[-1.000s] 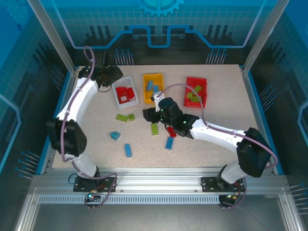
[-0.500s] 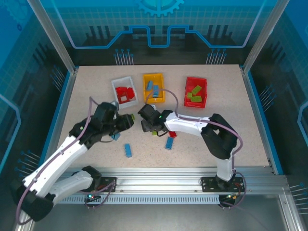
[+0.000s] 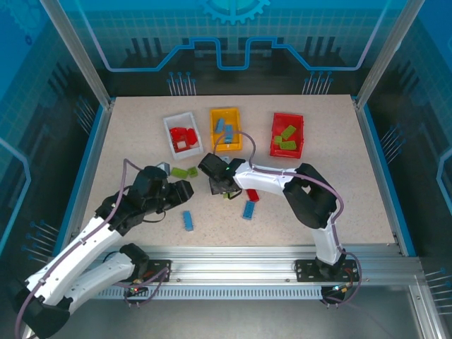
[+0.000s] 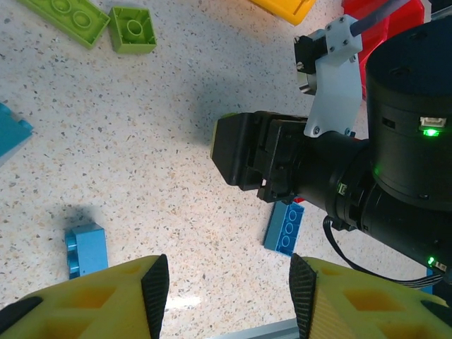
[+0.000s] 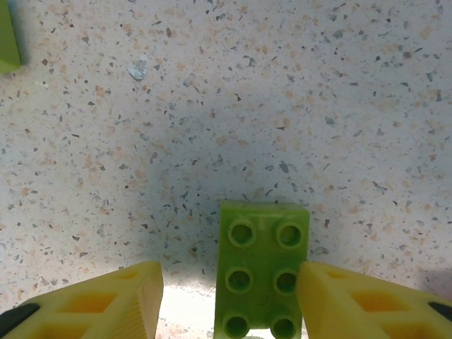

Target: Sort the legos into containers by color

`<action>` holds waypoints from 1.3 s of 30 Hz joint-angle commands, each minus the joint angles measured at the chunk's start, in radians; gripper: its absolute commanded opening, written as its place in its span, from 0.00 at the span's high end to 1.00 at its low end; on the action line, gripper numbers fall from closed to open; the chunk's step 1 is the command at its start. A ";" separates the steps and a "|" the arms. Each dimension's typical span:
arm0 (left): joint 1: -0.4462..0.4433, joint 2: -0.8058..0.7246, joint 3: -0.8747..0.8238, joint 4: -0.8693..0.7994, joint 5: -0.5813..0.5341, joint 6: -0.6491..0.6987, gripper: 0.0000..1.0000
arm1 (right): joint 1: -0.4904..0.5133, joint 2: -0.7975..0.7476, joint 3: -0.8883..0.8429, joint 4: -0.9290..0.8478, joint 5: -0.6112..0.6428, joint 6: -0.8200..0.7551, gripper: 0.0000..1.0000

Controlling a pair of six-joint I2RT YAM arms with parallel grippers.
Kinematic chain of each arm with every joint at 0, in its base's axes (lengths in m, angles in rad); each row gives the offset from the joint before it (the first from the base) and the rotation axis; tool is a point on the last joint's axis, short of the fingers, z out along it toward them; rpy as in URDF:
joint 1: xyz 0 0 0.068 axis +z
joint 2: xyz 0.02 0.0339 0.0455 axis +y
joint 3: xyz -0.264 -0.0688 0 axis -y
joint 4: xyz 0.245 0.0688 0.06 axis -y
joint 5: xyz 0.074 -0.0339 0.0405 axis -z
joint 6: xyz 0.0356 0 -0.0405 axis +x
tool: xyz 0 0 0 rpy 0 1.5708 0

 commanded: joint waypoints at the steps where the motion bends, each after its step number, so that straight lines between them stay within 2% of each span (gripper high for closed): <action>1: -0.011 0.010 -0.003 0.026 0.026 -0.008 0.48 | -0.006 -0.003 -0.029 -0.030 0.037 0.012 0.45; 13: -0.028 0.045 -0.028 0.082 0.031 -0.028 0.48 | 0.014 -0.146 -0.067 -0.037 0.095 0.002 0.43; 19: -0.045 0.056 -0.035 0.092 0.031 -0.031 0.47 | -0.033 -0.102 -0.101 -0.004 -0.025 0.071 0.35; 24: -0.049 0.055 -0.048 0.105 0.046 -0.022 0.47 | -0.035 -0.047 -0.071 -0.004 -0.066 0.099 0.34; 30: -0.052 0.045 -0.066 0.117 0.059 -0.025 0.47 | -0.047 0.006 -0.057 -0.013 -0.072 0.129 0.43; 35: -0.055 0.048 -0.067 0.127 0.059 -0.028 0.47 | -0.047 0.006 -0.057 -0.008 -0.050 0.129 0.58; 39: -0.058 0.063 -0.067 0.151 0.068 -0.031 0.48 | -0.041 -0.063 -0.079 -0.005 0.004 0.110 0.71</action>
